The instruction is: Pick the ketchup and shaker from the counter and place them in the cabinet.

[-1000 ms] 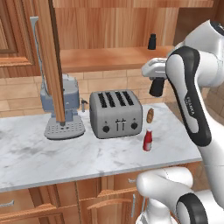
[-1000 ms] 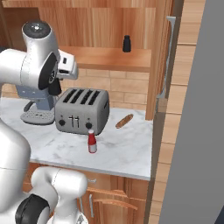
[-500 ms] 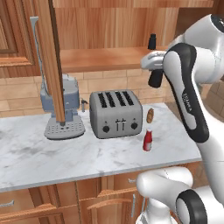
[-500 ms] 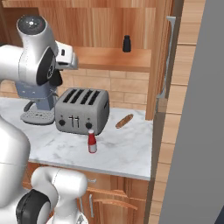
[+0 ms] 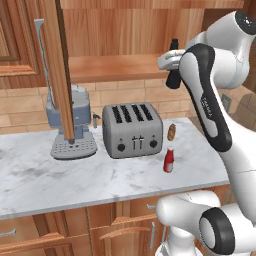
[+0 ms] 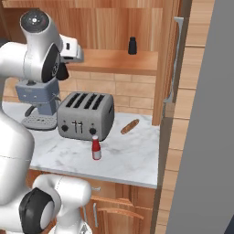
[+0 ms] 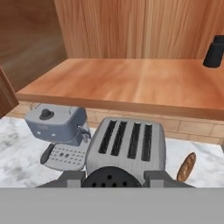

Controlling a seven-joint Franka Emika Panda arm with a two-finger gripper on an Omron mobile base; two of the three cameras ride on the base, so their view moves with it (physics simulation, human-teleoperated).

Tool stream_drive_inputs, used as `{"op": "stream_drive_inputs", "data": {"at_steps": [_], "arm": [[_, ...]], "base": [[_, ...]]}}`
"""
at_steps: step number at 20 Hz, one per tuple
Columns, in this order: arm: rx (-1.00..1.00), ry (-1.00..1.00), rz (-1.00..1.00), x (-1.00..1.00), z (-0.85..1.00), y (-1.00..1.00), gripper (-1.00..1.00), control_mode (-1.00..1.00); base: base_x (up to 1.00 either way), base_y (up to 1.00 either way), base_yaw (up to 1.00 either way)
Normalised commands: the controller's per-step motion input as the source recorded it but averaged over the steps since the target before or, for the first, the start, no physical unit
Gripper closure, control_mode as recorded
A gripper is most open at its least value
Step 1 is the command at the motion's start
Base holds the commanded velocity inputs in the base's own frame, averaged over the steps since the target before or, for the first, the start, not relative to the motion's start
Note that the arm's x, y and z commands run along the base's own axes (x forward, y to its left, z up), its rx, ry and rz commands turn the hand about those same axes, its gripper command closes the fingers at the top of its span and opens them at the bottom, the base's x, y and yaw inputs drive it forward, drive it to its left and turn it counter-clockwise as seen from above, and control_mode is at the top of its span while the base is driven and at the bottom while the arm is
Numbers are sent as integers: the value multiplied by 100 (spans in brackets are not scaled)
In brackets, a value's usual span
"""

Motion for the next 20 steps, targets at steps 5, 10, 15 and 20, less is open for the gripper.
{"op": "stream_drive_inputs", "data": {"at_steps": [5, 10, 15, 20], "arm": [[0, -7, 0, 23, 16, 0, 100, -100], [0, -7, 0, 31, 3, 0, 100, -100], [0, -4, 0, 40, -2, 0, 100, -100], [0, -3, 0, 40, -7, 0, 100, -100]], "base": [[0, 0, 0], [0, 0, 0], [0, 0, 0], [0, 0, 0]]}}
